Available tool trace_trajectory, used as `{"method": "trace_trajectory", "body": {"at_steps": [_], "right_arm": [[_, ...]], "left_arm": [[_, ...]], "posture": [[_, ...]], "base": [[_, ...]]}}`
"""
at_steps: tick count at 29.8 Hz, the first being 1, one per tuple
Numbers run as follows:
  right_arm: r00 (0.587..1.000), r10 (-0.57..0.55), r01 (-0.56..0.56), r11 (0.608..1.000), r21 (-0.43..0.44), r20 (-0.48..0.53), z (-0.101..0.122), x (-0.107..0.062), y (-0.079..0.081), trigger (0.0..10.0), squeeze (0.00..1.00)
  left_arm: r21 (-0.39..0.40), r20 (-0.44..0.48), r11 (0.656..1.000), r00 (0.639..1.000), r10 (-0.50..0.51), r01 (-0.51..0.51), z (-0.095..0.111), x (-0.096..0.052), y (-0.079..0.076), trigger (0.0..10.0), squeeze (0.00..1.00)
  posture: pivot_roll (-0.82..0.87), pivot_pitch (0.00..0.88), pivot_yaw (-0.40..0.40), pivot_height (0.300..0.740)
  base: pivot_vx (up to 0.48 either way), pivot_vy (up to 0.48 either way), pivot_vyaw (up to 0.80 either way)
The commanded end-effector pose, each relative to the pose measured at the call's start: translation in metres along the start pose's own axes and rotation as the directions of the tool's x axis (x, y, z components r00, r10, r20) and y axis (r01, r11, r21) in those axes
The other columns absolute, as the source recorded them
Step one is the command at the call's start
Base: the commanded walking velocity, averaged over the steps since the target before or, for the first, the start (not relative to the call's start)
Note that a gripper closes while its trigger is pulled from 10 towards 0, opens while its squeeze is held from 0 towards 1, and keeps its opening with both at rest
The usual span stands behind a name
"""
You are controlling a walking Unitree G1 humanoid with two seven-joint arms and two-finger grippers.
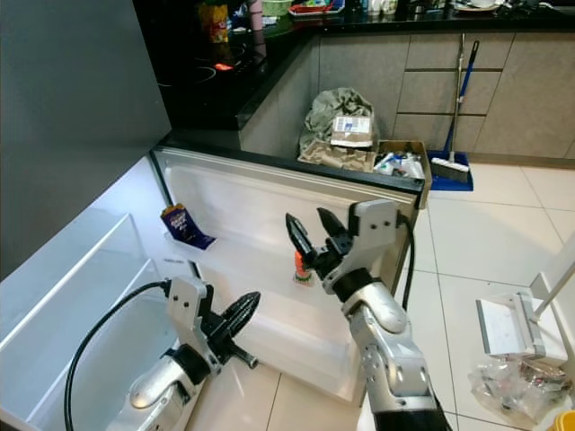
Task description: Restocking fridge
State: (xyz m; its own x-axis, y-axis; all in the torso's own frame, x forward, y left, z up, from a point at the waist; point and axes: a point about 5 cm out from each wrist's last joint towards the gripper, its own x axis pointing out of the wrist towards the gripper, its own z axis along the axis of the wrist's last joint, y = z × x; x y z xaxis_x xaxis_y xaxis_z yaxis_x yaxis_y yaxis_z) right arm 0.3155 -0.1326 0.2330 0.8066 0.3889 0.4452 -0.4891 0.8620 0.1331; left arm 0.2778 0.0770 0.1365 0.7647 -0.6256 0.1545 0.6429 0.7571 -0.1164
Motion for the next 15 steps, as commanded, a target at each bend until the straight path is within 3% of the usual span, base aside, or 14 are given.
{"method": "trace_trajectory", "body": {"at_steps": [1, 7, 10, 13, 15], "right_arm": [[0.998, 0.036, -0.041, 0.995, 0.092, 0.052, 0.009, -0.01, 0.007, 10.0, 0.0], [0.996, 0.068, -0.073, 0.991, 0.116, 0.049, 0.007, -0.021, 0.01, 10.0, 0.0], [0.986, 0.154, -0.145, 0.982, 0.117, -0.065, -0.009, -0.037, 0.014, 10.0, 0.0], [0.898, 0.343, -0.321, 0.939, 0.122, -0.277, -0.033, -0.068, 0.023, 10.0, 0.0], [0.851, 0.399, -0.38, 0.917, 0.124, -0.342, -0.038, -0.078, 0.027, 10.0, 0.0]], "left_arm": [[0.015, -0.005, 1.0, 1.0, 0.008, -0.008, 0.0, -0.006, 0.003, 10.0, 0.0], [0.008, -0.003, 1.0, 1.0, 0.009, -0.009, 0.0, -0.007, 0.003, 10.0, 0.0], [0.011, -0.02, 1.0, 1.0, 0.005, -0.005, -0.003, -0.009, 0.003, 10.0, 0.0], [0.021, -0.059, 1.0, 0.998, 0.008, -0.007, -0.01, -0.014, 0.005, 10.0, 0.0], [0.025, -0.073, 1.0, 0.997, 0.018, -0.016, -0.013, -0.016, 0.006, 10.0, 0.0]], "posture": [[-0.02, 0.164, 0.07, 0.74], [-0.02, 0.161, 0.071, 0.74], [-0.03, 0.159, 0.074, 0.74], [-0.03, 0.153, 0.078, 0.74], [-0.04, 0.149, 0.078, 0.74]], "base": [[0.0, 0.0, 0.0], [0.0, 0.0, 0.0], [0.0, 0.0, 0.0], [0.0, 0.0, 0.0], [0.0, 0.0, 0.0]]}}
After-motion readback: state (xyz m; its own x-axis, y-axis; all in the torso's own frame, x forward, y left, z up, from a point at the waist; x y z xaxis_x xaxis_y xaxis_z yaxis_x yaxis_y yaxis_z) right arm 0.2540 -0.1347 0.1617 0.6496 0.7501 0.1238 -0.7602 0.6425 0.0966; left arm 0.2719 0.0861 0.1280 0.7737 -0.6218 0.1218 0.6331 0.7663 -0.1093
